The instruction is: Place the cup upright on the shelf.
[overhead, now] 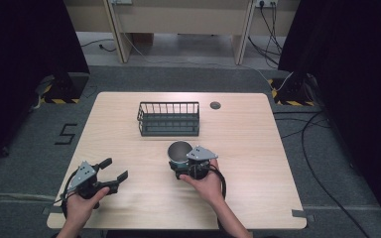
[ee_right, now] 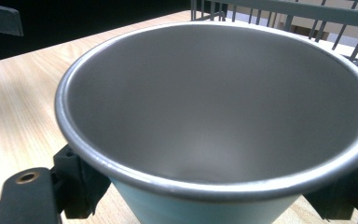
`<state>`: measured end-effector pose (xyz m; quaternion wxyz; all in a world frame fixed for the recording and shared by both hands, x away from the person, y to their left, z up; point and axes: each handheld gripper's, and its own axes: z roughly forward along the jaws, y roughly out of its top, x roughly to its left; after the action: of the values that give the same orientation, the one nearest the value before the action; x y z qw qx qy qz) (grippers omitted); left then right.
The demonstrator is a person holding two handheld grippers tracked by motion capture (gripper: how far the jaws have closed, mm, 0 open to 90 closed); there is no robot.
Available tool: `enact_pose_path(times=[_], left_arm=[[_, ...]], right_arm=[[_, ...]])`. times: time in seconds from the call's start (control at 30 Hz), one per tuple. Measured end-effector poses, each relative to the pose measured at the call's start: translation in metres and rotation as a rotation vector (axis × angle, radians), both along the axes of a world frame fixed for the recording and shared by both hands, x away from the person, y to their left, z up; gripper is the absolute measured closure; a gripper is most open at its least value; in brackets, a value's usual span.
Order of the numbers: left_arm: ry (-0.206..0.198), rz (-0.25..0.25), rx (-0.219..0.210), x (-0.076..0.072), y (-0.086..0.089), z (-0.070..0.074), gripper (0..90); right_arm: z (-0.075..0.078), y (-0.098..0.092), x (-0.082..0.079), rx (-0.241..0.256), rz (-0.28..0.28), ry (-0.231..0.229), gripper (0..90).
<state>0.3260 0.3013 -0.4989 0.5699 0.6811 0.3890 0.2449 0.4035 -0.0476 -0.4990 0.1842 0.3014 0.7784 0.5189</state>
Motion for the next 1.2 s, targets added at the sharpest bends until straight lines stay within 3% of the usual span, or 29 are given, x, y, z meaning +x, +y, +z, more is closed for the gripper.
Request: enact_pose_path(times=[0.27,0.63,1.2], left_arm=[[0.001,0.001,0.001,0.0,0.0,0.0,15.0],[0.002,0.0,0.001,0.0,0.0,0.0,15.0],[0.003,-0.001,0.0,0.0,0.0,0.0,15.1]], right_arm=[[0.002,0.0,-0.002,0.002,0.002,-0.001,16.8],[0.019,-0.004,-0.001,0.056,-0.024,-0.042,16.8],[0.031,-0.006,0.003,0.069,-0.057,-0.073,16.9]])
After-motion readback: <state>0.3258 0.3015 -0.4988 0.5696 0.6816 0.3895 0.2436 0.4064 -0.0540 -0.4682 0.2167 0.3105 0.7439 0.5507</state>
